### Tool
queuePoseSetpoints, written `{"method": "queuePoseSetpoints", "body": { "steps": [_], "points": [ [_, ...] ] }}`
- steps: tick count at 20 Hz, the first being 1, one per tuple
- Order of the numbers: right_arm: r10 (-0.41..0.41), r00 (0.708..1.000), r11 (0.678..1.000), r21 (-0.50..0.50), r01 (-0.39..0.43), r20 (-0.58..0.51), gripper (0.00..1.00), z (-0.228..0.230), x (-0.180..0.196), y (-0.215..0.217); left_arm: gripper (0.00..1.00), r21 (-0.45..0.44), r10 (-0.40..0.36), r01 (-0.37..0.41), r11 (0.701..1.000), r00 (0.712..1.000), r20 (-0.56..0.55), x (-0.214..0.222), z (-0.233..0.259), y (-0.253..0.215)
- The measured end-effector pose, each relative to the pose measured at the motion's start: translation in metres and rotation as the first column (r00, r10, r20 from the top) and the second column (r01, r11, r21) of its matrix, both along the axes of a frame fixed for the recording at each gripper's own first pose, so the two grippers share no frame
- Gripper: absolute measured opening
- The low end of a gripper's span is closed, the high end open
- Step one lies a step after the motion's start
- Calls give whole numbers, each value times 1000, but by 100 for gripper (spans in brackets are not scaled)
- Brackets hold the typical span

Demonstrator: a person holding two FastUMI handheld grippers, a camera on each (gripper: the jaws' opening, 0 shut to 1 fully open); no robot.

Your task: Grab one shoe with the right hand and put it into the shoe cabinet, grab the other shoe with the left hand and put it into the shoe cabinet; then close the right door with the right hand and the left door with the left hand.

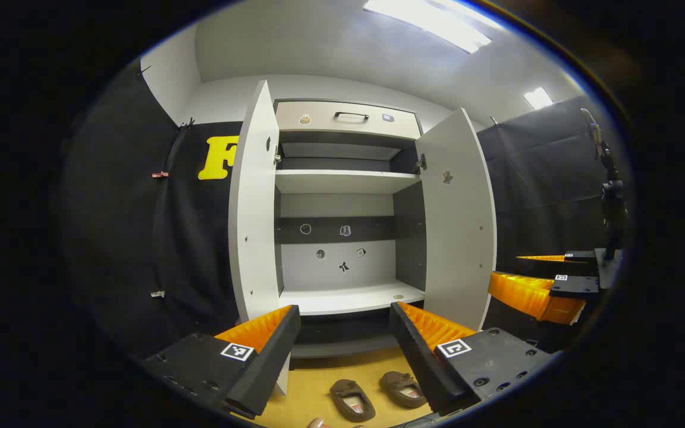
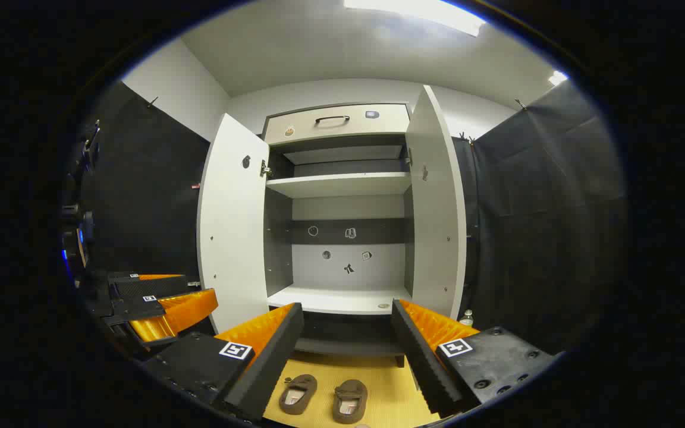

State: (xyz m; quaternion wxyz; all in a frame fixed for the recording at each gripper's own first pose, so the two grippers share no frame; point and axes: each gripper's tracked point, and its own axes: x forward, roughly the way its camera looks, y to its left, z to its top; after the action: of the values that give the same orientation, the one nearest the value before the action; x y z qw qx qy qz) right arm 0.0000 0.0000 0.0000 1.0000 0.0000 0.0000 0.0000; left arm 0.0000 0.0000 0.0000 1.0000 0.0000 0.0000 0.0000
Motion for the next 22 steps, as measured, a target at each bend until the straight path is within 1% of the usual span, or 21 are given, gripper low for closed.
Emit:
{"method": "queuePoseSetpoints", "body": {
  "steps": [6,8,11,18,22],
  "points": [
    [15,1000,1000,3,-14,-12,98,-2,4,6,96,-4,-3,3,1000,1000,-5,5,-5,3],
    [8,1000,1000,-2,-8,-6,98,-1,5,5,96,-7,-6,5,1000,1000,-2,5,-4,3],
    [-2,1000,1000,-7,2,-4,98,-1,7,4,96,17,2,-2,1000,1000,6,8,-3,6],
    [-15,1000,1000,-5,15,-11,98,-2,12,6,96,43,-13,13,999,1000,7,10,-6,8],
    [-22,1000,1000,-18,21,-22,98,-7,17,9,96,23,-31,31,999,1000,5,13,-8,10]
  ]
}}
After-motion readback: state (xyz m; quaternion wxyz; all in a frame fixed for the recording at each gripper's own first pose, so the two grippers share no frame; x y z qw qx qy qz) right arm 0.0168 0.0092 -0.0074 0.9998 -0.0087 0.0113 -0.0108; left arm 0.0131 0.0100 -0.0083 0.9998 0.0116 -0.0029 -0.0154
